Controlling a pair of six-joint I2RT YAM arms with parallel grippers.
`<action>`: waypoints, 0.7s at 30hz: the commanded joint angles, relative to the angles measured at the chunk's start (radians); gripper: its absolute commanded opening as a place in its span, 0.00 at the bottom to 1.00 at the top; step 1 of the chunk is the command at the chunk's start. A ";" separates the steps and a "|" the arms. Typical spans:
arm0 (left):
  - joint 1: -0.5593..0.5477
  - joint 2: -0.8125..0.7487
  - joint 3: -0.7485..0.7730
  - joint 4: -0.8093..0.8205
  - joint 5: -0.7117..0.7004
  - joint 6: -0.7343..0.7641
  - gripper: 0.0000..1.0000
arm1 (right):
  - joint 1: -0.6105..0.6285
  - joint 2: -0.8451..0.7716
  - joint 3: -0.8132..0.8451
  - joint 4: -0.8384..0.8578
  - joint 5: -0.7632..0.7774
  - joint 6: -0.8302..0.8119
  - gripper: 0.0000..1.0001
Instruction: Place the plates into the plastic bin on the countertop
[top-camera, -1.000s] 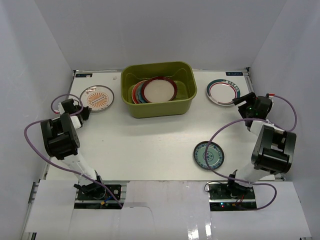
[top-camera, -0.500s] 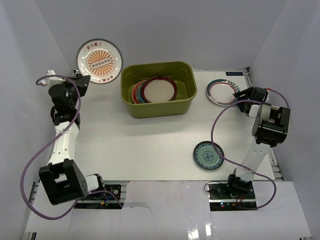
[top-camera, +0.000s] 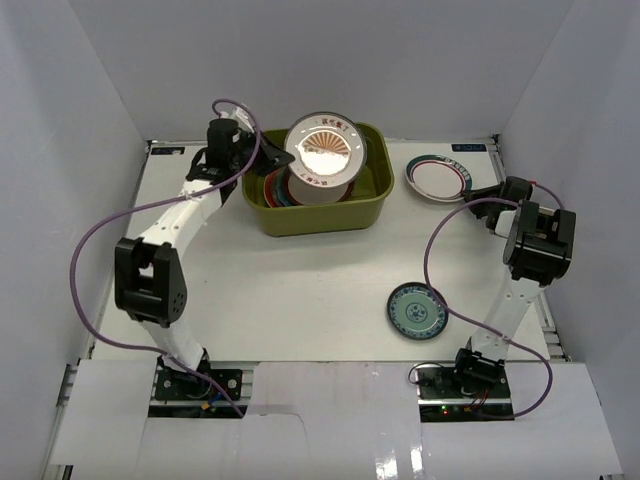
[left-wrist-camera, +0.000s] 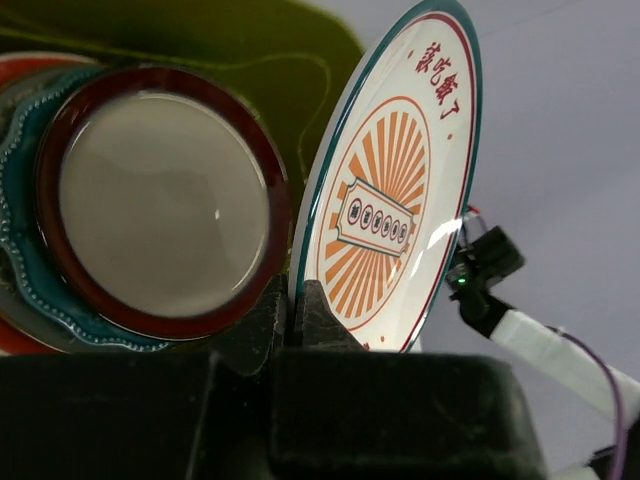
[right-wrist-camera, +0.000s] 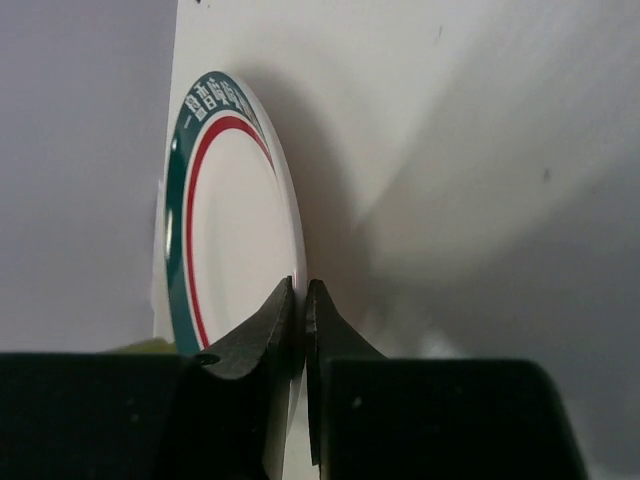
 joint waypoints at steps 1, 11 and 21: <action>-0.040 0.058 0.140 -0.116 -0.016 0.079 0.00 | -0.022 -0.134 -0.062 0.173 -0.076 0.071 0.08; -0.092 0.242 0.276 -0.268 -0.242 0.240 0.00 | 0.054 -0.513 -0.048 0.177 -0.162 -0.059 0.08; -0.101 0.293 0.311 -0.319 -0.351 0.310 0.48 | 0.398 -0.499 0.154 -0.093 -0.081 -0.326 0.08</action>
